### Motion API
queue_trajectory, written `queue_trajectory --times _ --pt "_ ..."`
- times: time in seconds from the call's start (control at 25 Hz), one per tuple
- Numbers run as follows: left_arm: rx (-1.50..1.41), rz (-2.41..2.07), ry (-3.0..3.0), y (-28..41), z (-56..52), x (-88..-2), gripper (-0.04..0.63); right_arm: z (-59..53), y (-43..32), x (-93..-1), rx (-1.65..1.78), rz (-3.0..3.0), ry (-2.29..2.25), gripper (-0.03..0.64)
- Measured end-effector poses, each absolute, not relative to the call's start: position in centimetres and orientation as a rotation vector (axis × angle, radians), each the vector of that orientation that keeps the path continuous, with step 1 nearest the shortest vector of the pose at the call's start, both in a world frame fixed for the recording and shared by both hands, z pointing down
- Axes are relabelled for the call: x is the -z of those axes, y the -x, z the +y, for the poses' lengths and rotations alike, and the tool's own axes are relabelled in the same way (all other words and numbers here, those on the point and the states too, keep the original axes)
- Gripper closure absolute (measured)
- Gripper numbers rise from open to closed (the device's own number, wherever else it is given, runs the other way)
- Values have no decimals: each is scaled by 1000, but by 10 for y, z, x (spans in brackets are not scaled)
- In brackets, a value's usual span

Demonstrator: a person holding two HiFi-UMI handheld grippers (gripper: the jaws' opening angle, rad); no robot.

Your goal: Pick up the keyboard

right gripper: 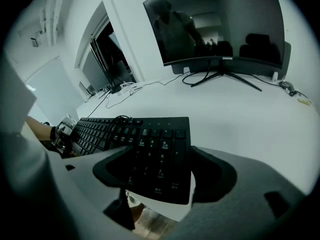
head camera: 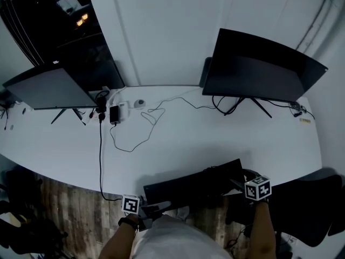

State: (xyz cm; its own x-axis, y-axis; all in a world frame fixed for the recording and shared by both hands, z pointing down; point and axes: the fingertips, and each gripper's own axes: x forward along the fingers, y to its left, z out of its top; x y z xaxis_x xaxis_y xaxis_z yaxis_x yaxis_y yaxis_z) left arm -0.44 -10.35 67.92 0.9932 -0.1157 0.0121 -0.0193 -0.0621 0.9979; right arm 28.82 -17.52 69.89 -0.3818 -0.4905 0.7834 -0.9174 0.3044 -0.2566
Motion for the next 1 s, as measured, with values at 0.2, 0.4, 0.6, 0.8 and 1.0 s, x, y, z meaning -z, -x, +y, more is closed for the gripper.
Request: queue_trajectory --times 0.2,0.4,0.6,0.8,1.0 --pt "64 -69 -1701 -11 -120 -651 474 -183 -308 -660 -879 -2021 -1330 264" --pt "34 -13 -1768 -31 -136 -623 474 -184 -332 -622 -814 -2038 -1442 264" --pt "-6 47 -1849 -51 -145 -595 474 -174 -353 -592 -772 -2040 -1546 264" --pt "-31 115 -1939 -68 -152 -564 476 -161 -369 -566 -724 -2039 -1643 264" --pt "-77 116 -1907 -72 -149 -565 476 -148 -377 -554 -702 -2032 -1709 262"
